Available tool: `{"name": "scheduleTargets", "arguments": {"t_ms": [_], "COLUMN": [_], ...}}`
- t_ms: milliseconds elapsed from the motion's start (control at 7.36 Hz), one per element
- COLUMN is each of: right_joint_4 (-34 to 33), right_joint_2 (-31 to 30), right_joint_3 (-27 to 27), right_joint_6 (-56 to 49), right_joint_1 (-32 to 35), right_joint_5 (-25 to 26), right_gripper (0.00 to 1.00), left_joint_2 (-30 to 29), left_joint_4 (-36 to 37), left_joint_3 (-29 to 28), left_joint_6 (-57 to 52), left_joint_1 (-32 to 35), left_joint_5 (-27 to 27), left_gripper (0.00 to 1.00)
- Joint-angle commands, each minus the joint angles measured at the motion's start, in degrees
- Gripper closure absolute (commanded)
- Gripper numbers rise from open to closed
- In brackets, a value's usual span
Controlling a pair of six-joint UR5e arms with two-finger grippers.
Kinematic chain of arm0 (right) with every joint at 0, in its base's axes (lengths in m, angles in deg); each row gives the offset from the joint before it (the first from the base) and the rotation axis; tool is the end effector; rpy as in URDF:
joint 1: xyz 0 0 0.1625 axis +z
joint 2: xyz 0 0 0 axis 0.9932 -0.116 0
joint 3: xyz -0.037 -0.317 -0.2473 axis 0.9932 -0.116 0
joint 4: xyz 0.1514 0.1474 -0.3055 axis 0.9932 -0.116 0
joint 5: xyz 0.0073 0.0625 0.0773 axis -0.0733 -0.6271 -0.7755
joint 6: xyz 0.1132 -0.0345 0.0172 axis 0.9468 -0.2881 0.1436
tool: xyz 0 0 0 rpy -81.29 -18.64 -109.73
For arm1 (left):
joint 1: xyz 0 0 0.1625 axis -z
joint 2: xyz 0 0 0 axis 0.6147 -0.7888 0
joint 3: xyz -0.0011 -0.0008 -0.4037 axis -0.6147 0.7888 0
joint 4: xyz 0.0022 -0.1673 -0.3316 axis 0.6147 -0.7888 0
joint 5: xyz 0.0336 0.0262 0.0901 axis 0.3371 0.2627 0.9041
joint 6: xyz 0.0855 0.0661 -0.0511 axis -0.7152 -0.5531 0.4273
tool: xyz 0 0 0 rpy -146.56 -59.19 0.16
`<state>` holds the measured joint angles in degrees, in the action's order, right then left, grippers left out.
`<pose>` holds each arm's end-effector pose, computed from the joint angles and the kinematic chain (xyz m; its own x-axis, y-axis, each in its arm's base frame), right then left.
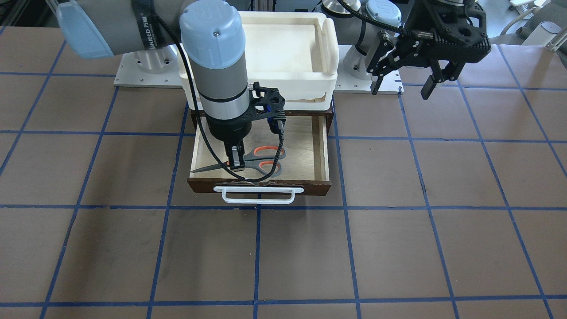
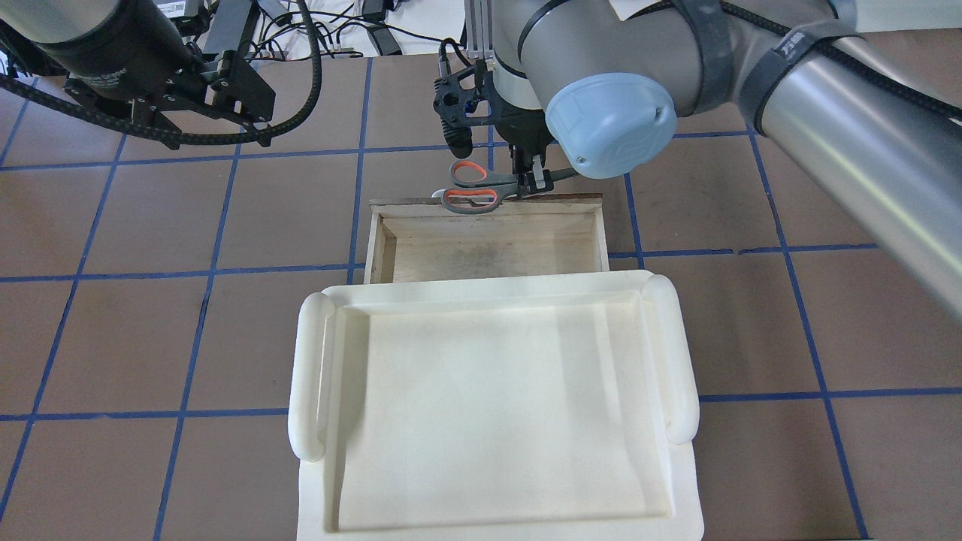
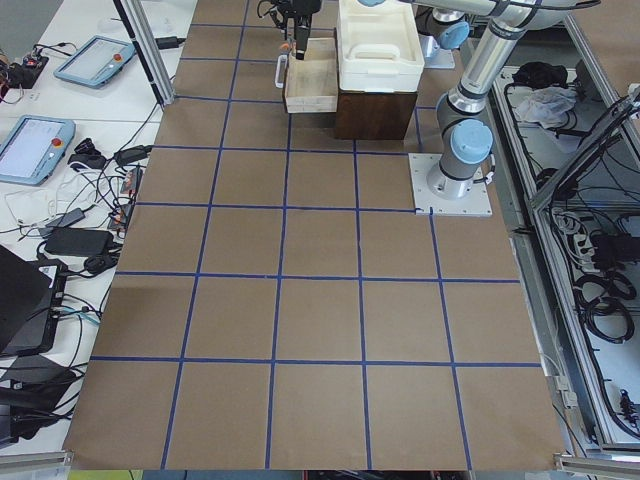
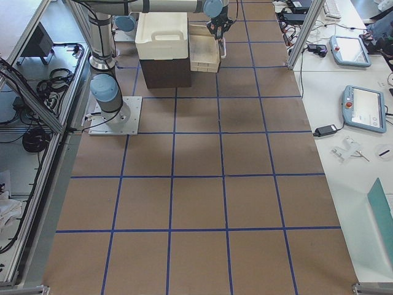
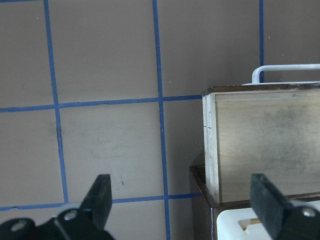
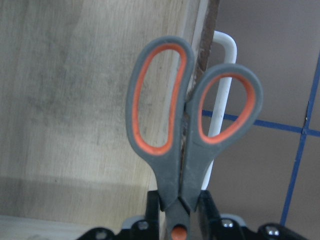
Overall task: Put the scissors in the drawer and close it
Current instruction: 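Carry the scissors with the right gripper over the open drawer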
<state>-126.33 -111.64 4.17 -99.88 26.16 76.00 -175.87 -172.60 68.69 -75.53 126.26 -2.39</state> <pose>0.3137 -0.4814 0.3714 0.1701 -0.9842 0.0483 -0.9849 -0.1714 -0.0233 -0.1261 -0.4335 0.5111 -0.9984 0.0427 0.0357 0.0376 0.9903 -0.1339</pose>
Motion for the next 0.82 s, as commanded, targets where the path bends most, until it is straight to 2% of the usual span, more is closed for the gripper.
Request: {"name": "scheduleTargets", "arguments": {"t_ms": [0, 272, 680], "right_joint_4": [0.2, -0.4, -0.5], "right_joint_2": [0.0, 0.0, 1.2], "right_joint_3": [1.9, 4.5, 5.5], "right_joint_6": [2.9, 3.4, 6.1], "right_joint_1": [2.8, 3.3, 4.0], "right_joint_5": [-0.5, -0.3, -0.3], "right_gripper": [1.0, 1.0, 1.0], "left_joint_2": [0.1, 0.1, 0.3], "left_joint_4": [0.1, 0.1, 0.0], "left_joint_3": [0.2, 0.2, 0.4], "left_joint_6": [0.3, 0.1, 0.0], "left_joint_1": [0.1, 0.1, 0.1], "left_joint_5": [0.0, 0.0, 0.0], "left_gripper": [0.0, 0.0, 0.0]}}
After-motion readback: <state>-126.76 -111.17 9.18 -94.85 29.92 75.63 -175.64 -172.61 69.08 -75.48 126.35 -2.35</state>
